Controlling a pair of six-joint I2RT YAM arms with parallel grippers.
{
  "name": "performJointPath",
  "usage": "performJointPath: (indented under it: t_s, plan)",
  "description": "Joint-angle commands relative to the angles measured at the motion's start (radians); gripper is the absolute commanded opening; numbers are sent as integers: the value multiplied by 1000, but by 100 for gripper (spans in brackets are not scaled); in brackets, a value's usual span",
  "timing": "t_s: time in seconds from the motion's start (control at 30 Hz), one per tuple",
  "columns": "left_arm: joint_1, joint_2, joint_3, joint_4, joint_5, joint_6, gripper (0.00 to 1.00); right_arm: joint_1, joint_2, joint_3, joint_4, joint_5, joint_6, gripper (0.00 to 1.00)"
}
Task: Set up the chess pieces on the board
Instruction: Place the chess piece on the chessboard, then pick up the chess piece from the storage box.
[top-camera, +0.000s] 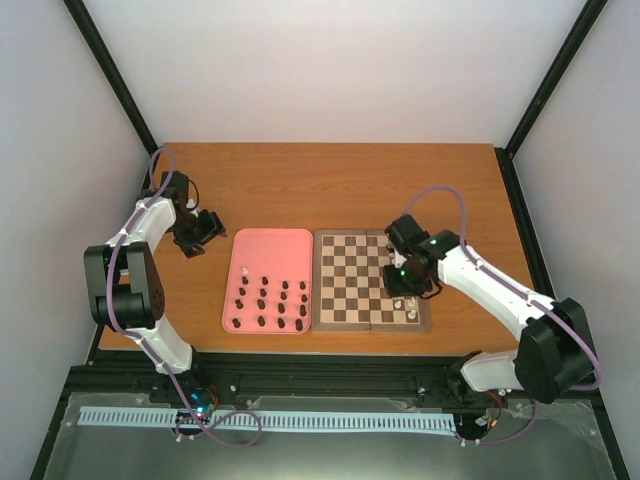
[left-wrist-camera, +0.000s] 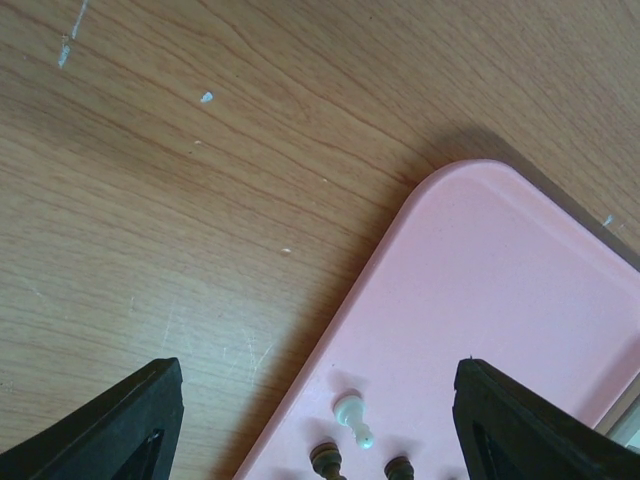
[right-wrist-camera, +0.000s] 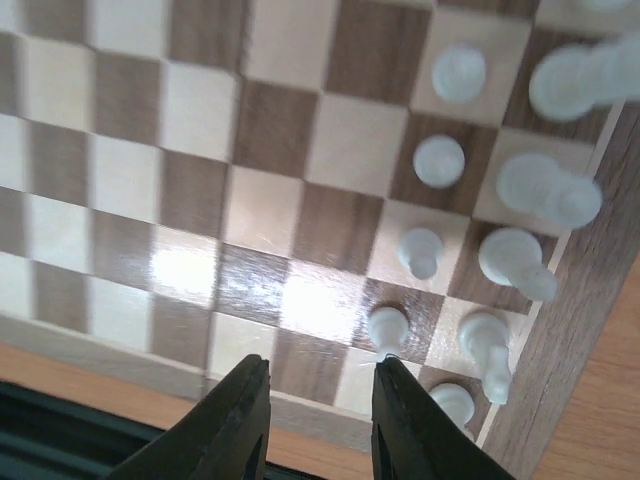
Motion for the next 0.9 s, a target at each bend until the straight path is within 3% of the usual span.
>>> performJointPath:
  t_s: [0.0, 0.13, 0.3, 0.7, 0.87]
  plan:
    - [3, 4, 17, 5, 16, 16, 83, 0, -36, 137, -91, -23, -23, 29]
    - [4, 3, 19, 3, 23, 15, 83, 13, 58, 289, -88, -57, -71, 37]
    - [4, 9, 15, 8, 40, 13, 83, 117, 304, 550, -19, -43, -161, 43]
    - [4, 34, 29, -6, 26, 4, 84, 345, 1013, 1409, -43, -181, -302, 52]
    - [4, 47, 44, -12, 20, 2, 84, 369, 1126, 1506, -32, -269, -312, 53]
